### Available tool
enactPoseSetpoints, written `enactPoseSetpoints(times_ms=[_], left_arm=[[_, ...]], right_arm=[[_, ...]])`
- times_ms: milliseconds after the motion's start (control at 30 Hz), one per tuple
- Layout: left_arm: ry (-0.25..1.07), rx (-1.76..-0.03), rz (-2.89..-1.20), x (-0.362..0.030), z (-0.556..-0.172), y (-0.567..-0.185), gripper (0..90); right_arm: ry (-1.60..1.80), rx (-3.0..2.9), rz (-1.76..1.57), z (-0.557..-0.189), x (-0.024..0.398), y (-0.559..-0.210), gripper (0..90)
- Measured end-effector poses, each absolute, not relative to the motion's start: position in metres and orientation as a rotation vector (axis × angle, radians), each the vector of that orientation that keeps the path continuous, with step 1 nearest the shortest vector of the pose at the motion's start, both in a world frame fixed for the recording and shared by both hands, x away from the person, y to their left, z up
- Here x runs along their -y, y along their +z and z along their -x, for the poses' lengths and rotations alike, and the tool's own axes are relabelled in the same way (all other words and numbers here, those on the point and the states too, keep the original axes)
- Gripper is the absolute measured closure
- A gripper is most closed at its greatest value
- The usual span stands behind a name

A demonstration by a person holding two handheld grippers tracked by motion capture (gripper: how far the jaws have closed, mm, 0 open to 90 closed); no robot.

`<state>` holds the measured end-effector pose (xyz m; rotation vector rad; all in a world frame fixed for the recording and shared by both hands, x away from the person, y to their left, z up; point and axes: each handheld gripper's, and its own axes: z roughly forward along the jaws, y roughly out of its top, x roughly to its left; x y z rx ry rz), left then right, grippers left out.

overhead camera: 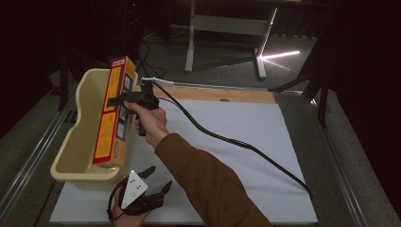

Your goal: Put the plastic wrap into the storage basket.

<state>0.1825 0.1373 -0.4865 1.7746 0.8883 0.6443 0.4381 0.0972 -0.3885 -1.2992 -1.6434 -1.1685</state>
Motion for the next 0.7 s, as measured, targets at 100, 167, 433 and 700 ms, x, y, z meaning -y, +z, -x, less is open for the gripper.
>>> enactPoseSetpoints(times_ms=[100, 167, 433, 700], left_arm=[[0.649, -0.888, -1.772, -0.138, -0.182, -0.486, 29.4], [0.649, -0.888, -1.767, -0.138, -0.182, -0.486, 29.4], [0.650, -0.891, -1.765, -0.139, -0.181, -0.486, 29.4], [0.654, -0.889, -1.765, -0.139, -0.180, -0.486, 29.3]], right_arm=[[-1.154, 1.638, 1.307, -0.437, -0.100, -0.392, 39.0], [-1.151, 1.623, 1.320, -0.436, -0.102, -0.394, 38.9], [-1.167, 1.615, 1.342, -0.435, -0.105, -0.395, 38.8], [-1.155, 1.618, 1.371, -0.429, -0.110, -0.401, 38.7]])
